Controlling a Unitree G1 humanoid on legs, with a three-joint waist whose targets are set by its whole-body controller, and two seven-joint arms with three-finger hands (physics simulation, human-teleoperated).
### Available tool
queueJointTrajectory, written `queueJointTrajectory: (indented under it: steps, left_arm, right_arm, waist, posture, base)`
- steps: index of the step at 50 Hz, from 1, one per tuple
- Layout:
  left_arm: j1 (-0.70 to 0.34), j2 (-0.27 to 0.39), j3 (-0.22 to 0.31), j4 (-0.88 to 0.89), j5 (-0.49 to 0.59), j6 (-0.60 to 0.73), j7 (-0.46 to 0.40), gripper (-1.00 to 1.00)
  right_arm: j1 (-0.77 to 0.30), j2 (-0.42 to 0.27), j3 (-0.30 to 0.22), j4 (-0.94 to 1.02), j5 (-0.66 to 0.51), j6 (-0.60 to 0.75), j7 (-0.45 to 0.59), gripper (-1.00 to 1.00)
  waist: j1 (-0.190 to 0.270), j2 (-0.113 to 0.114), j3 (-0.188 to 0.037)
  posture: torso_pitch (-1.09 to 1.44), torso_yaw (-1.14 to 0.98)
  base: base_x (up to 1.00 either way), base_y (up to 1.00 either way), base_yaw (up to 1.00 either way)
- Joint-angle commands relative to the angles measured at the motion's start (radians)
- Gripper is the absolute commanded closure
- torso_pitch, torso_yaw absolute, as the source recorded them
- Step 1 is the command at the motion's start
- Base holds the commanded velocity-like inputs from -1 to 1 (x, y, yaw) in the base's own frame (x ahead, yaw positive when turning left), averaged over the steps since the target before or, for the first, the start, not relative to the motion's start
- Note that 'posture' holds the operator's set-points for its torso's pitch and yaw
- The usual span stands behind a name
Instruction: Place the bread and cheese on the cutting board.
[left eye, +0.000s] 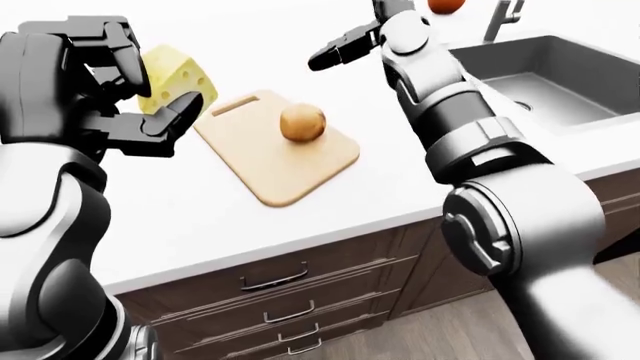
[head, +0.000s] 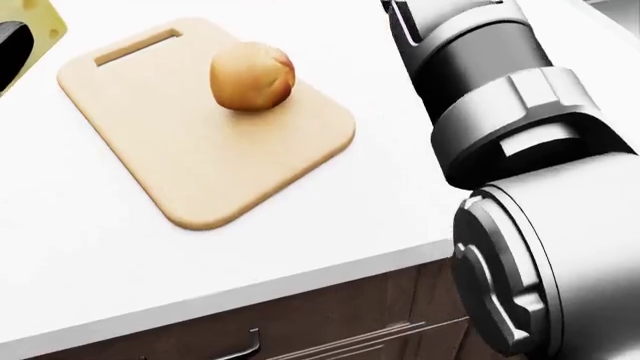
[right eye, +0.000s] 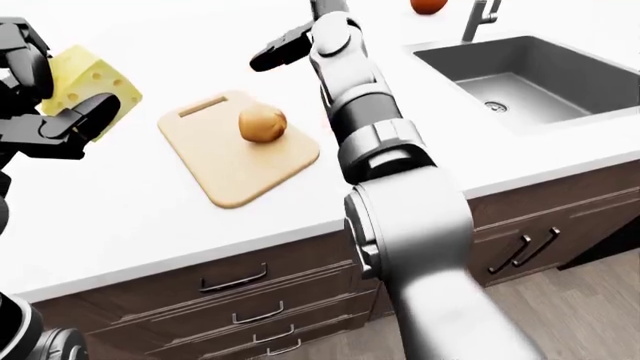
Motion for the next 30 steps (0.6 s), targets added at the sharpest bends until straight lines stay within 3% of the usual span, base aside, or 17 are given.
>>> queueJointTrajectory:
  steps: [1, 9, 19, 28, 30]
  left_arm:
    - [-0.028, 0.013, 0.012, -0.021, 0.012, -0.036, 0.006, 1.0]
    - [-0.024, 0.008, 0.012, -0.023, 0.023, -0.039, -0.002, 1.0]
    - [-0.024, 0.001, 0.007, -0.026, 0.039, -0.037, -0.01, 1.0]
    - [-0.025, -0.003, 0.009, -0.031, 0.047, -0.033, -0.018, 1.0]
    - [-0.024, -0.004, 0.008, -0.031, 0.049, -0.034, -0.019, 1.0]
  right_arm:
    - [-0.05, -0.021, 0.008, -0.064, 0.024, -0.014, 0.015, -1.0]
    - [0.042, -0.046, 0.055, -0.262, 0.073, 0.065, 0.067, -1.0]
    - [0.359, -0.024, 0.11, -1.122, 0.058, 0.55, 0.203, -1.0]
    - [0.472, 0.003, 0.122, -1.433, 0.036, 0.742, 0.246, -1.0]
    - [0.513, 0.003, 0.148, -1.504, 0.012, 0.772, 0.261, -1.0]
  waist:
    - [0.0, 0.004, -0.034]
    - [0.0, -0.001, -0.031]
    - [0.012, -0.012, -0.027]
    - [0.011, -0.016, -0.029]
    - [0.011, -0.016, -0.029]
  posture:
    - [0.0, 0.0]
    - [0.0, 0.0]
    - [0.0, 0.0]
    - [0.0, 0.0]
    - [0.0, 0.0]
  base:
    - [0.0, 0.0, 0.0]
    - [0.0, 0.0, 0.0]
    - [0.0, 0.0, 0.0]
    - [0.0, 0.0, 0.0]
    - [0.0, 0.0, 0.0]
